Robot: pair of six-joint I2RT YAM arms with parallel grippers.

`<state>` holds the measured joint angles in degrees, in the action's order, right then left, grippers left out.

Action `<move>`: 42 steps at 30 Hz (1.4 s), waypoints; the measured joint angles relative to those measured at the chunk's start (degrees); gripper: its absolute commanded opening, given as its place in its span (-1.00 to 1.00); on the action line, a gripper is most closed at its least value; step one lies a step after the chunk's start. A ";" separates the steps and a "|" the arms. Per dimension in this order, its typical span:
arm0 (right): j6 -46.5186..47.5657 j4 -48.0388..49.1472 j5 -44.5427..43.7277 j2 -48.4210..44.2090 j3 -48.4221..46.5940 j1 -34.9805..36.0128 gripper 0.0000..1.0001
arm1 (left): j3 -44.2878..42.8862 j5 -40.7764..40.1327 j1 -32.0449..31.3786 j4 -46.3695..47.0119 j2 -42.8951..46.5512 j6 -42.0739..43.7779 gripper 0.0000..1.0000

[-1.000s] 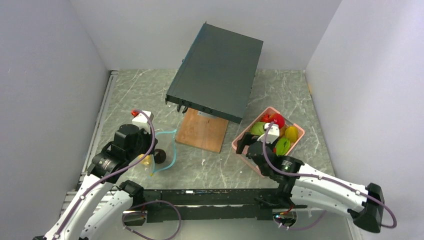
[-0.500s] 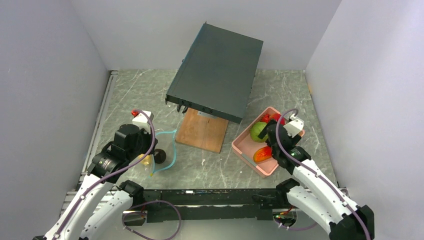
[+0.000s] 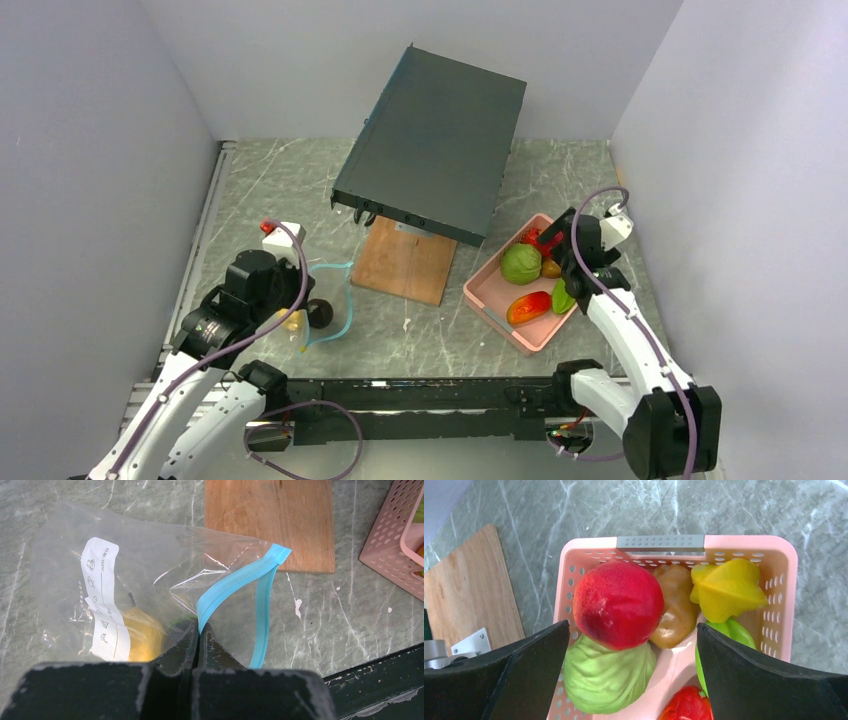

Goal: Place the food in the zip-top bag and seal the zipper
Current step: Pick up the fake fruit from the bin.

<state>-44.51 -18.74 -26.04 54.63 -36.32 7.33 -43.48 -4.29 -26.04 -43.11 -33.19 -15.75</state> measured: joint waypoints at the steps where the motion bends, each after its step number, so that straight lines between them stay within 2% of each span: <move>1: 0.11 0.48 0.81 0.79 -0.26 -0.63 0.98 | 0.00 0.02 0.00 0.00 0.02 0.00 -1.00; 8: 1.88 3.21 5.77 6.27 -0.44 -1.84 0.93 | 0.00 0.50 0.00 0.00 -0.02 0.00 -1.00; 13: 4.07 3.80 7.37 10.08 -0.90 -1.99 0.35 | 0.00 1.03 0.00 0.02 -0.52 0.02 -1.00; 16: 5.95 4.13 7.48 10.40 -0.92 -2.12 -0.09 | 0.00 1.60 0.00 0.07 -1.11 0.04 -1.00; 19: 7.43 4.24 7.39 10.23 -0.92 -2.23 -0.30 | 0.00 2.12 0.00 0.26 -1.81 0.11 -1.00; 29: 8.31 0.66 10.80 3.02 -0.90 -2.34 -0.49 | 0.00 5.01 -0.02 0.50 -4.37 0.68 -1.00; 37: 5.64 -3.89 19.39 -9.97 3.50 -2.12 -0.65 | 0.00 6.71 -0.04 0.59 -4.26 1.36 -1.00; 40: 2.78 -3.87 22.93 -13.03 8.13 0.09 -0.66 | 0.00 7.28 -0.04 0.63 -4.28 1.49 -1.00; 42: 0.79 -2.99 22.95 -14.53 10.16 4.26 -0.70 | 0.00 7.43 -0.04 0.63 -4.26 1.51 -1.00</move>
<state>-43.72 -21.74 -3.09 40.10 -26.15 11.60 -43.48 3.14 -26.09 -42.48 -37.45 -14.24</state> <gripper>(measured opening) 0.593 0.012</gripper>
